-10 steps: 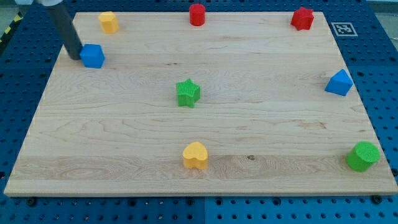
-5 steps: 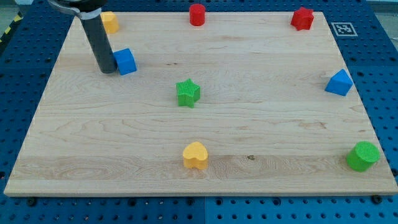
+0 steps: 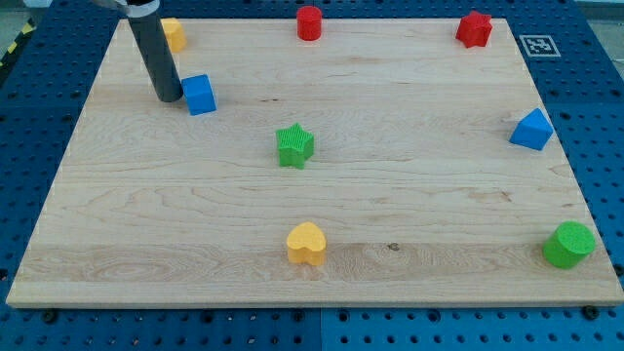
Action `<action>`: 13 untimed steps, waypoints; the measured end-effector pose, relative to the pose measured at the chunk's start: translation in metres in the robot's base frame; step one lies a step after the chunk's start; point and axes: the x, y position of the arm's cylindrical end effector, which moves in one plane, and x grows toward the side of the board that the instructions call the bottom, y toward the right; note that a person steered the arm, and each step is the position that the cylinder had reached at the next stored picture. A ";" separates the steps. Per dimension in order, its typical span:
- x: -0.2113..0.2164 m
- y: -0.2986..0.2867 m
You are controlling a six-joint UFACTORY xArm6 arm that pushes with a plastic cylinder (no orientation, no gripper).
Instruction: Push the blue cube to the top left side of the green star
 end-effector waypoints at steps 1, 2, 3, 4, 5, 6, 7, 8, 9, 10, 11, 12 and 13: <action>0.004 0.002; 0.006 0.034; 0.006 0.080; 0.001 0.111; -0.012 0.135; -0.022 0.154; -0.022 0.156; -0.022 0.138; -0.019 0.129; -0.019 0.147; -0.012 0.150; -0.001 0.150; 0.005 0.147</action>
